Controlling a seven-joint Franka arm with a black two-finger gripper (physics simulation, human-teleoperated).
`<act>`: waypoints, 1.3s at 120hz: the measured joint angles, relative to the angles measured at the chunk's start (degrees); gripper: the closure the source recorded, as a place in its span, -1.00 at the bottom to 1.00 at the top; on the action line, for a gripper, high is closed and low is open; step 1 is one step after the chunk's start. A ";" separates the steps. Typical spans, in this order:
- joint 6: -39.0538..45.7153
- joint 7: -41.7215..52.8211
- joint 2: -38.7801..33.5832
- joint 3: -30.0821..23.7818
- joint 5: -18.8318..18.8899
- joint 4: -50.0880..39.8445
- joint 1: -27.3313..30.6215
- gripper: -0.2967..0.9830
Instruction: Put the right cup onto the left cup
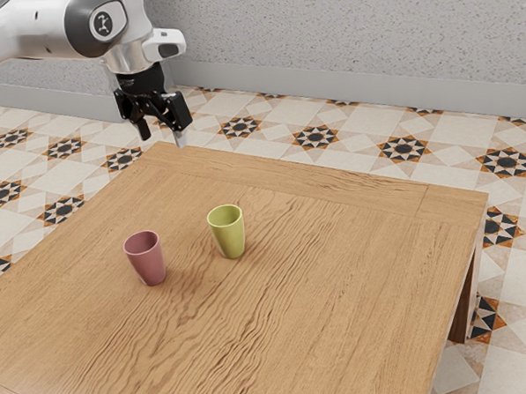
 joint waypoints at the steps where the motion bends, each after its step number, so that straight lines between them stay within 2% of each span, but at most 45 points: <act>1: -0.01 0.01 0.00 0.00 0.00 0.00 0.00 -0.54; 39: 0.00 0.28 1.49 -0.04 -0.11 0.15 0.03 -0.54; 63: 2.44 0.57 8.60 -0.06 -0.94 2.07 0.01 -0.54; 89: 8.87 0.62 14.88 -0.06 -1.55 1.48 0.02 -0.54; 156: 15.36 1.12 22.42 1.29 -1.78 2.20 0.37 -0.54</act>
